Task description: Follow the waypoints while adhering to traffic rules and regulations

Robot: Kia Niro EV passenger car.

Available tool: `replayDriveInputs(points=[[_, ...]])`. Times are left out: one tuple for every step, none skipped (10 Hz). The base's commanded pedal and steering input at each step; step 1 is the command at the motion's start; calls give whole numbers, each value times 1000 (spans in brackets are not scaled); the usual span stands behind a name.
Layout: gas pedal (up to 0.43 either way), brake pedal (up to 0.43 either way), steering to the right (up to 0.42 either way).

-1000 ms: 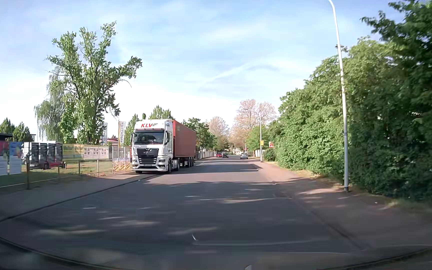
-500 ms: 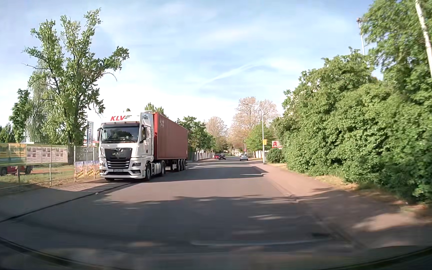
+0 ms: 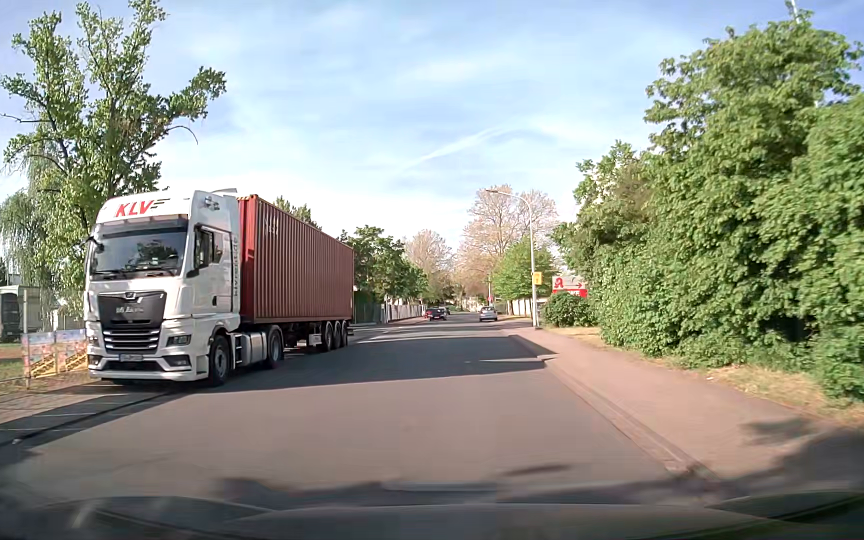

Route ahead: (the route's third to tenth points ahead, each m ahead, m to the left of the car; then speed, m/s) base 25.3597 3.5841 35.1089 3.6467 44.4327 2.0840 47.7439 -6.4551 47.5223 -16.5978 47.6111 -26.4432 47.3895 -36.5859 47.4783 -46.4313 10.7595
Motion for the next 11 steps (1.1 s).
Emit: replayDriveInputs(points=[[0,73,-3],[0,79,-4],[0,85,-4],[0,98,-4],[0,116,-4],[0,134,-4],[0,152,-4],[0,165,-4],[0,183,-4],[0,207,-4],[0,232,-4]])
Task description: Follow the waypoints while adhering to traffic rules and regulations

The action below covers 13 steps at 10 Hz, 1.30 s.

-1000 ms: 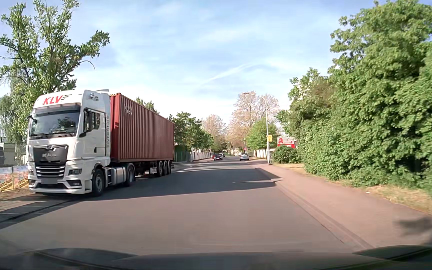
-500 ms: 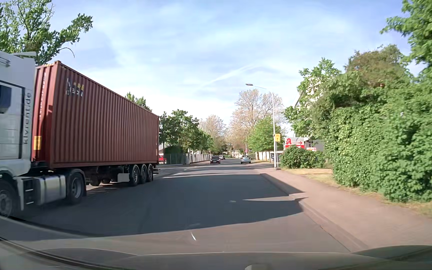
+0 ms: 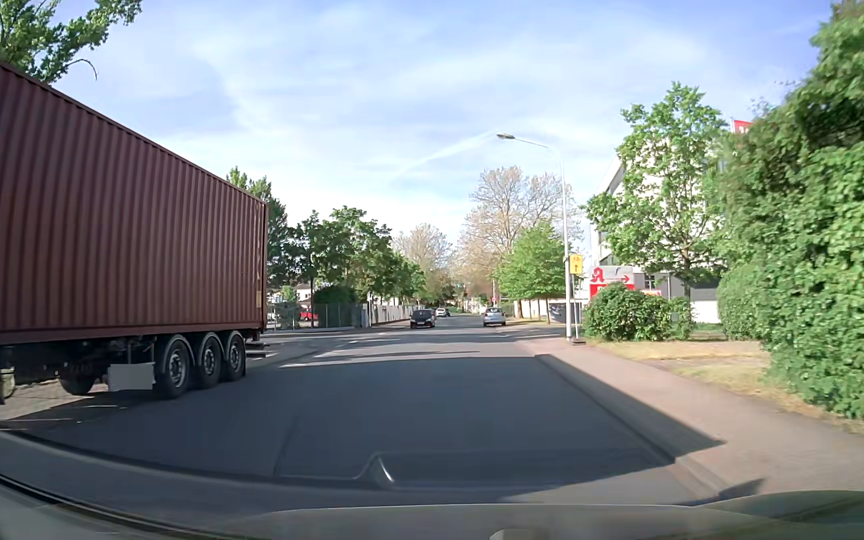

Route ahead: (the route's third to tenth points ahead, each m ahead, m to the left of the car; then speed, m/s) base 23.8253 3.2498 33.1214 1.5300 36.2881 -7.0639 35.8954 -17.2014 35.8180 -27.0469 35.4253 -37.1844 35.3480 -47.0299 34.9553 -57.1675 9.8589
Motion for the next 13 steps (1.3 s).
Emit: replayDriveInputs(points=[[0,238,-4],[0,244,-4],[0,256,-3],[0,262,-3],[0,262,-1],[0,268,-1],[0,268,-1],[0,268,-1],[0,268,-1],[0,268,-1],[0,268,-1],[0,268,-1],[0,268,-1]])
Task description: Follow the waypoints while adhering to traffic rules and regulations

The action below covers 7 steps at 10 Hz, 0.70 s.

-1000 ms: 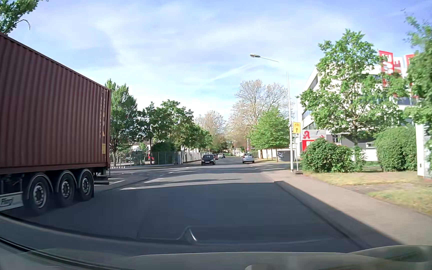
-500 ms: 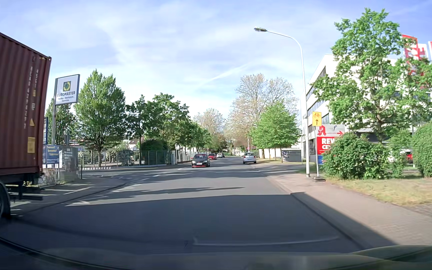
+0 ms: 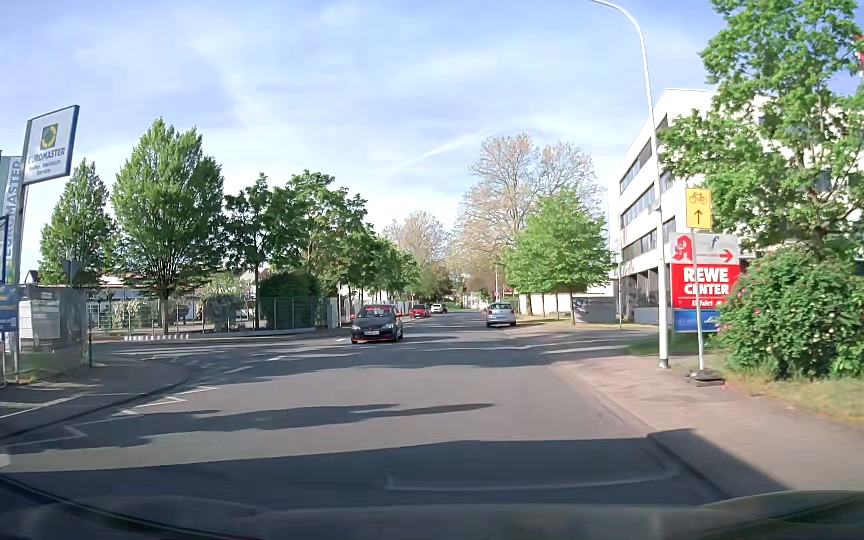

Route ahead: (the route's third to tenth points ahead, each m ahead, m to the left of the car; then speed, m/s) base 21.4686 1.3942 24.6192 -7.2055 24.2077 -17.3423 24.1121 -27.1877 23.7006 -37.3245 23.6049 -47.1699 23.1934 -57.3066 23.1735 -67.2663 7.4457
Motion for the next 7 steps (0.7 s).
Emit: replayDriveInputs(points=[[0,268,0],[0,262,0],[0,262,0],[0,262,0],[0,268,0],[0,256,0],[0,250,0]])
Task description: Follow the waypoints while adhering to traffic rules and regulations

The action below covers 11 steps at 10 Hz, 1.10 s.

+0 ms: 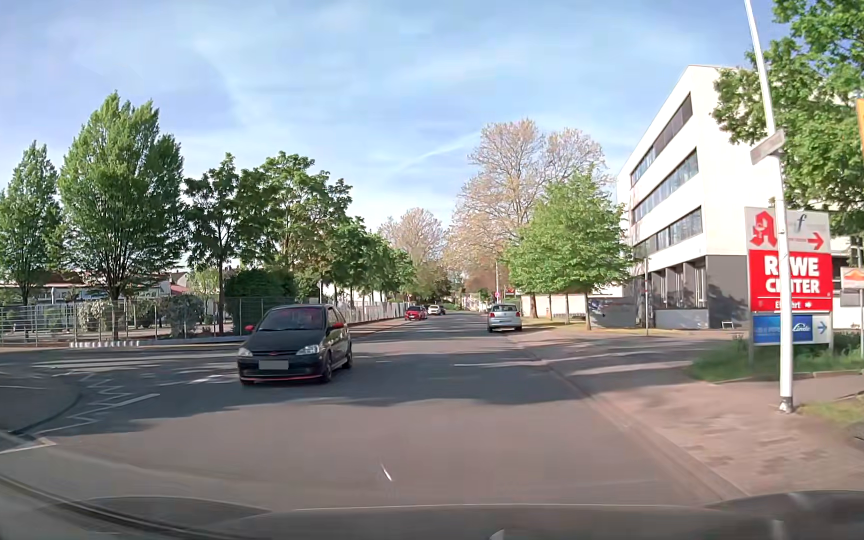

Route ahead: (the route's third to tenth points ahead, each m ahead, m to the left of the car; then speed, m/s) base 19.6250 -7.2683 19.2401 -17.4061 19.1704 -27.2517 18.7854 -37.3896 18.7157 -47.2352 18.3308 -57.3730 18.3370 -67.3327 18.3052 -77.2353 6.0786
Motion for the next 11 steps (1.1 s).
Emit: replayDriveInputs(points=[[0,250,0],[0,244,0],[0,244,0],[0,244,0],[0,238,0],[0,238,0],[0,238,0],[0,238,0],[0,238,0],[0,238,2],[0,238,6]])
